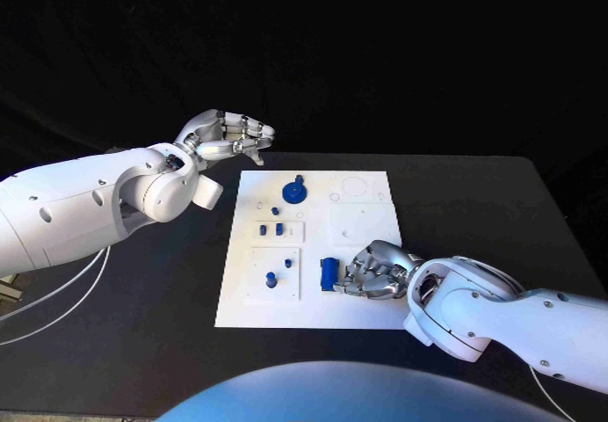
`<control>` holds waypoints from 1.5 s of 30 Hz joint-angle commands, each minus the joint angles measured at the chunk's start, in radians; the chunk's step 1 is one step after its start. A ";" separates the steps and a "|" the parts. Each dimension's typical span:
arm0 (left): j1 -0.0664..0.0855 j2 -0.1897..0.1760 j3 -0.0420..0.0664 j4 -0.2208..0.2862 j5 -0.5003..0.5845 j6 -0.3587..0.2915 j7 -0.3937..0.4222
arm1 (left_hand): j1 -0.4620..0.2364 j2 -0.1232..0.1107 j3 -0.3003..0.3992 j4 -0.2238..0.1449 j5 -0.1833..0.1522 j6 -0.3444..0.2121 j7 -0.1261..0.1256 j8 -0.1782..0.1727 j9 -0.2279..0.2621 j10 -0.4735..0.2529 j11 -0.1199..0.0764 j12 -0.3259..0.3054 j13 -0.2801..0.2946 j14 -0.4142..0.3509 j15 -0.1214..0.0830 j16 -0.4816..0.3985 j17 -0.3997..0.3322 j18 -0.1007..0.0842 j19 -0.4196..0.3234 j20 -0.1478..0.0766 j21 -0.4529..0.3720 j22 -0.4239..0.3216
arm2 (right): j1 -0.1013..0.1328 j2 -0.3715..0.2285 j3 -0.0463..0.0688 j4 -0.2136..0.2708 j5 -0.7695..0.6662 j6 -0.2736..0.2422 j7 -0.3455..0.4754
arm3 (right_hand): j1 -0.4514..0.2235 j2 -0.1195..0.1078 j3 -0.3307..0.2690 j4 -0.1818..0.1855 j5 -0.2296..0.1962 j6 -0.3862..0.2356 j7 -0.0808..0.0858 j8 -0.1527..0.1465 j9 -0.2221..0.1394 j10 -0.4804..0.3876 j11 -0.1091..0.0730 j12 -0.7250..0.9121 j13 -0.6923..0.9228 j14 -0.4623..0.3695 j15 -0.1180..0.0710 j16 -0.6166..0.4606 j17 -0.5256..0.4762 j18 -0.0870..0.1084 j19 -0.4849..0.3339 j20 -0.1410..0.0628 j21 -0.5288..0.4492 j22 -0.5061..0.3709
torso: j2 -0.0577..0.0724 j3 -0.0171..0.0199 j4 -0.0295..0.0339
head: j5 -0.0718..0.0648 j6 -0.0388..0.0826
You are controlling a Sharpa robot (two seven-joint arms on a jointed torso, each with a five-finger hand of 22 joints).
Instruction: Assemble the parts on the task board
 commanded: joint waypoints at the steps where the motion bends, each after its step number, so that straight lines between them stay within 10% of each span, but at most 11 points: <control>1: 0.001 0.001 0.001 0.003 0.004 0.012 0.004 | -0.001 0.005 0.002 -0.002 0.003 -0.005 0.001 0.007 -0.001 -0.008 -0.003 0.005 0.001 -0.009 0.001 -0.004 -0.001 0.012 -0.007 -0.001 -0.007 -0.001 | 0.000 -0.002 0.001 -0.004 -0.026 -0.009 -0.017 | -0.012 0.003 0.008 0.000 0.000 0.001 -0.004 0.005 0.002 0.026 -0.007 0.006 0.141 0.082 -0.008 0.004 0.150 -0.012 0.089 -0.007 0.005 0.250 | -0.001 0.0001 -0.0014 | 0.001 0.000; 24: 0.001 0.001 0.001 0.000 0.004 0.012 0.003 | -0.002 0.007 0.004 -0.002 0.003 -0.006 0.001 0.008 -0.001 -0.010 -0.002 0.007 0.001 -0.010 0.001 -0.003 -0.001 0.012 -0.008 -0.001 -0.007 -0.001 | 0.000 0.000 0.001 -0.005 -0.009 0.024 -0.013 | -0.027 -0.068 0.064 -0.004 -0.004 -0.019 -0.004 0.036 0.027 0.025 -0.008 0.000 0.141 0.082 -0.009 0.003 0.150 -0.011 0.087 -0.011 0.001 0.248 | -0.001 -0.0006 -0.0007 | -0.001 0.000; 45: 0.001 0.000 0.001 0.002 0.004 0.011 0.003 | -0.002 0.007 0.004 -0.002 0.003 -0.006 0.001 0.008 -0.001 -0.010 -0.002 0.007 0.001 -0.010 0.001 -0.003 -0.001 0.012 -0.008 -0.001 -0.007 -0.001 | 0.000 0.012 0.001 -0.018 -0.035 0.017 -0.018 | -0.031 -0.070 0.071 -0.003 -0.003 -0.020 -0.005 0.038 0.029 0.025 -0.008 -0.001 0.141 0.082 -0.009 0.004 0.153 -0.012 0.088 -0.010 0.003 0.249 | -0.001 -0.0006 -0.0001 | -0.002 0.000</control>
